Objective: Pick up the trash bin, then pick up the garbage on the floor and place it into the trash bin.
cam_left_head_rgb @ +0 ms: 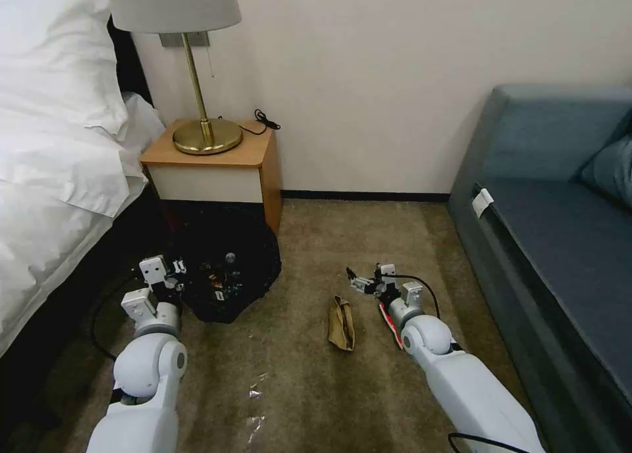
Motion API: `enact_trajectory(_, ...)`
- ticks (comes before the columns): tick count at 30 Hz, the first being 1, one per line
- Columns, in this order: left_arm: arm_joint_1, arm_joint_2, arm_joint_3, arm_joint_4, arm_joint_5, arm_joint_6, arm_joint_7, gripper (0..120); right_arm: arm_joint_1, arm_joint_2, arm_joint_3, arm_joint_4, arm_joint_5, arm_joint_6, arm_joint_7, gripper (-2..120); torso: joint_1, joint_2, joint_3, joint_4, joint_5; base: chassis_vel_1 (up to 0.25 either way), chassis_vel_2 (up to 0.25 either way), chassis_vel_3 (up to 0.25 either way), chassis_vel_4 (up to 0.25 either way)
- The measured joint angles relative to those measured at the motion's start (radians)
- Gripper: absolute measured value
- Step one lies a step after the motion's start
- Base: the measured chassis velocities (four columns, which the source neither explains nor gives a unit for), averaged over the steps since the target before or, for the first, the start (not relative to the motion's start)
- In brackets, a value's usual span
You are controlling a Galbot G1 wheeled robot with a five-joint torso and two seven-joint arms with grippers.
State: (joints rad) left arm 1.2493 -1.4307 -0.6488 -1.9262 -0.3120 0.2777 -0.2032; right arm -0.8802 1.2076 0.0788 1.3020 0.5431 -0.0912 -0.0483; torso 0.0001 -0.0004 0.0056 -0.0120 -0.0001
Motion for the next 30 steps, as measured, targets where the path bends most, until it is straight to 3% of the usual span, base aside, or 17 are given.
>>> enact_trajectory(6,0.020,-0.005,-0.005,-0.018,0.009,0.000,-0.003,4,-0.018,-0.020,0.017,-0.021,-0.041,-0.081,0.055,100,0.000,0.000,0.000,-0.0001,0.0001,0.000,0.000,0.000,0.000)
enact_trajectory(14,0.035,-0.005,-0.007,-0.040,0.011,-0.001,-0.005,4,-0.070,-0.078,0.067,-0.041,-0.097,-0.115,0.029,100,0.000,0.000,0.000,-0.0001,0.0000,0.000,0.000,0.000,0.000)
enact_trajectory(30,0.045,-0.001,-0.010,-0.052,0.011,0.001,-0.010,4,-0.013,0.020,0.116,-0.279,-0.197,-0.086,-0.053,100,0.000,0.000,0.000,0.0002,0.0000,0.000,0.000,0.000,0.000)
